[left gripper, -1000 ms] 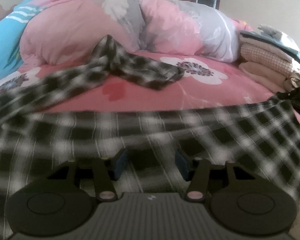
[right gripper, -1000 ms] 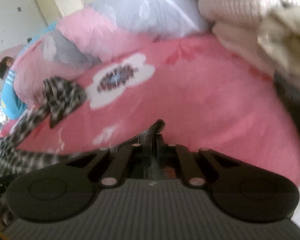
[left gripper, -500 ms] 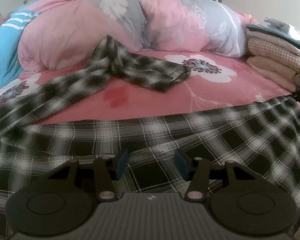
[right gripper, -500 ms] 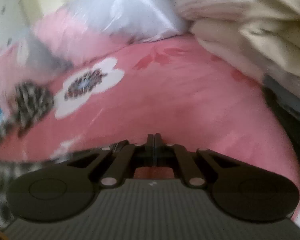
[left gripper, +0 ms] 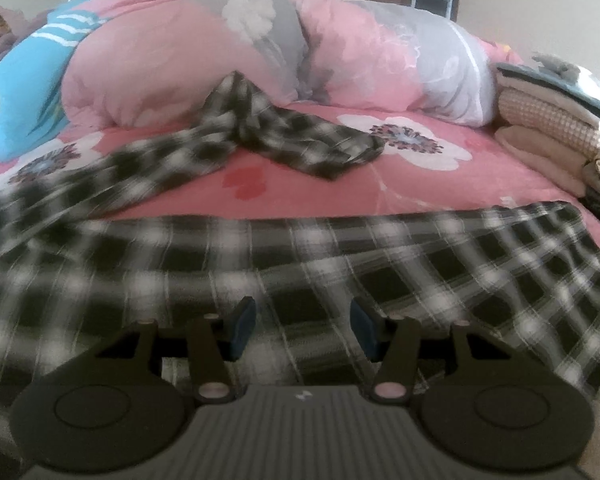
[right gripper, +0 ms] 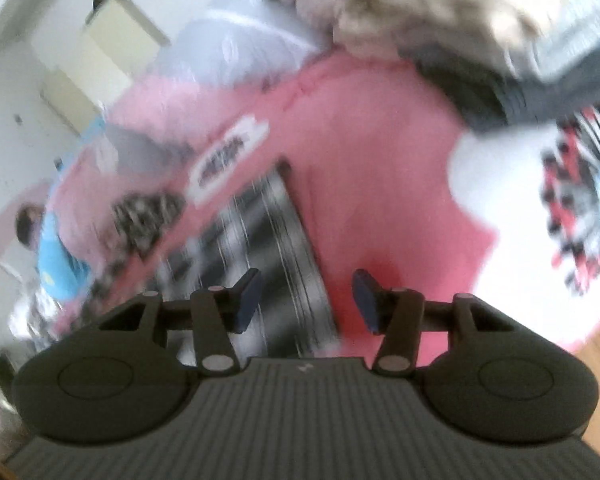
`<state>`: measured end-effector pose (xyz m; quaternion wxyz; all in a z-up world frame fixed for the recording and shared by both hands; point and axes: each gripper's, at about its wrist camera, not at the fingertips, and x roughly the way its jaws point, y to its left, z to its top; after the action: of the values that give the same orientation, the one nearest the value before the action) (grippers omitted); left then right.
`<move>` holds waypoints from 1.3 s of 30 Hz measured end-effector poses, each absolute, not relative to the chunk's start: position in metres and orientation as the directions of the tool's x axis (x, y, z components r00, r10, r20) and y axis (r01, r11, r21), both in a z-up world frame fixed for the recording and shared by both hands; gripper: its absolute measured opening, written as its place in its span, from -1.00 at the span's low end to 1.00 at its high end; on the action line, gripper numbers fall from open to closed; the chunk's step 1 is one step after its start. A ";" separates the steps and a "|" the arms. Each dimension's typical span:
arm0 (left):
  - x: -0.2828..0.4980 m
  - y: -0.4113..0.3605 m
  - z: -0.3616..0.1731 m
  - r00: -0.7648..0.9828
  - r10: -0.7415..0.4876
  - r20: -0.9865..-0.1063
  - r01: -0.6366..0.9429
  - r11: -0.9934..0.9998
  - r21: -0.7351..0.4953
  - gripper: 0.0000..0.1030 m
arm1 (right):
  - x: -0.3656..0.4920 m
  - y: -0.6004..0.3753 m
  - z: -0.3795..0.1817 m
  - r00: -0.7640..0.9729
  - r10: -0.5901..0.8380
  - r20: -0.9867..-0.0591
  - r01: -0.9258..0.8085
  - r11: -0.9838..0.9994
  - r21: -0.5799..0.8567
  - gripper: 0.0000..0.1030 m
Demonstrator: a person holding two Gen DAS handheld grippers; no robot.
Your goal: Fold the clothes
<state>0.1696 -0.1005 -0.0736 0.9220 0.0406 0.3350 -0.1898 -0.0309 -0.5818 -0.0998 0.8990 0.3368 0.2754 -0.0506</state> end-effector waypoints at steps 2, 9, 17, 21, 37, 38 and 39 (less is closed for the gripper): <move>0.163 -0.097 -0.072 0.709 -0.314 -0.631 0.366 0.929 -0.050 0.04 | -0.035 -0.565 -0.106 0.835 0.068 -0.546 0.269 0.815 0.513 -0.27; 0.147 -0.079 -0.067 0.723 -0.308 -0.619 0.337 0.939 -0.073 0.04 | -0.053 -0.543 -0.092 0.842 -0.042 -0.538 0.299 0.866 0.400 -0.91; 0.142 -0.057 -0.065 0.735 -0.310 -0.603 0.315 0.944 -0.101 0.04 | -0.057 -0.556 -0.102 0.799 -0.089 -0.595 0.404 0.812 0.421 -0.69; 0.147 -0.048 -0.068 0.737 -0.307 -0.602 0.299 0.947 -0.117 0.05 | -0.046 -0.550 -0.068 0.815 -0.167 -0.555 0.411 0.842 0.350 -0.63; 0.154 -0.022 -0.086 0.724 -0.369 -0.582 0.302 0.929 -0.213 0.09 | 0.124 -0.513 -0.083 0.762 0.049 -0.646 0.147 0.958 0.245 -0.66; 0.154 -0.019 -0.086 0.724 -0.377 -0.578 0.303 0.926 -0.225 0.09 | 0.109 -0.533 -0.086 0.786 0.057 -0.616 0.185 0.928 0.323 -0.67; 0.154 -0.015 -0.086 0.724 -0.382 -0.574 0.300 0.924 -0.236 0.09 | 0.098 -0.547 -0.086 0.788 0.021 -0.615 0.250 0.902 0.352 -0.70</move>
<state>0.1537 -0.0148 -0.0856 0.9263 -0.0634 0.3227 -0.1838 0.0975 -0.5469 -0.0861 0.9214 0.2128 0.3193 -0.0622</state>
